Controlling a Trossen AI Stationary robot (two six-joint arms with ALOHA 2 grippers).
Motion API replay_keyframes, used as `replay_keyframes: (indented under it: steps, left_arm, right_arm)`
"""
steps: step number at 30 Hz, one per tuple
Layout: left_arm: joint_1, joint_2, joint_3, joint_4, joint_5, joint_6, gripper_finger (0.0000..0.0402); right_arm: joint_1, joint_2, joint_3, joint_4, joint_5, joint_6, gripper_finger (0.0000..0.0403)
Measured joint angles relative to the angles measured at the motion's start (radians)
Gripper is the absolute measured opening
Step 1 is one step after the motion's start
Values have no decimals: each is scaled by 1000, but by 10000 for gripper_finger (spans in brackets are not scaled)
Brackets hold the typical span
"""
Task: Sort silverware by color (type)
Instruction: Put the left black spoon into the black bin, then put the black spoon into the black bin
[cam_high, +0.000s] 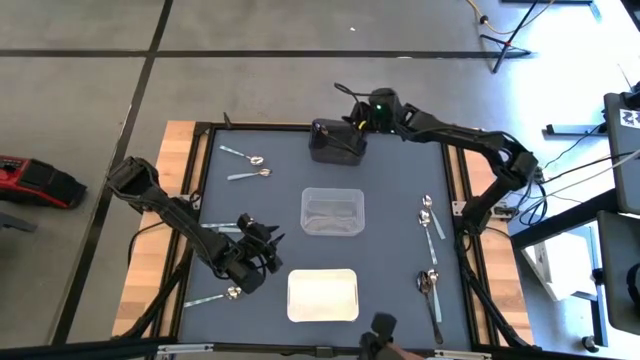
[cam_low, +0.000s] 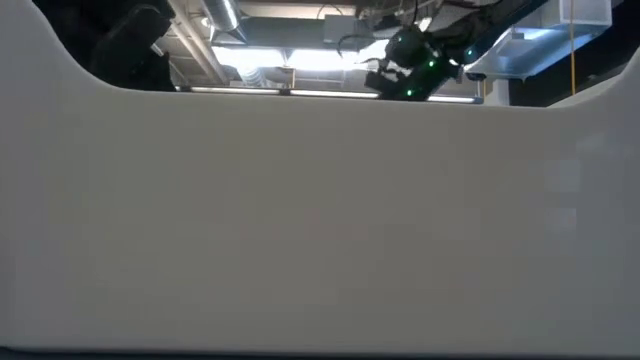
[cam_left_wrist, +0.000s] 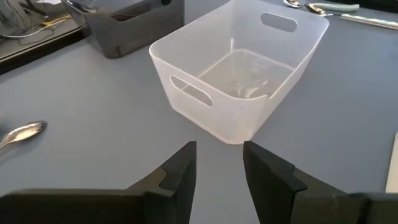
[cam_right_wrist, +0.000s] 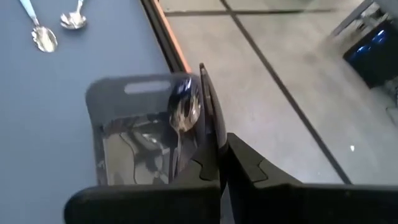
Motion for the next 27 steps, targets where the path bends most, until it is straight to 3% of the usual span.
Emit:
replay_keyframes:
  steps: [9,17,22,27]
  left_arm:
    - [0,0,0,19,-4,0,126]
    - [0,0,0,20,-5,1,126]
    - [0,0,0,40,6,2,126]
    - [-20,23,-1,141,46,41,126]
  right_arm:
    - [0,75,0,28,23,22,26]
    - [0,95,3,51,25,16,119]
    - [17,18,40,-80,-21,18,158]
    - [118,-110,38,-226,-30,20,165]
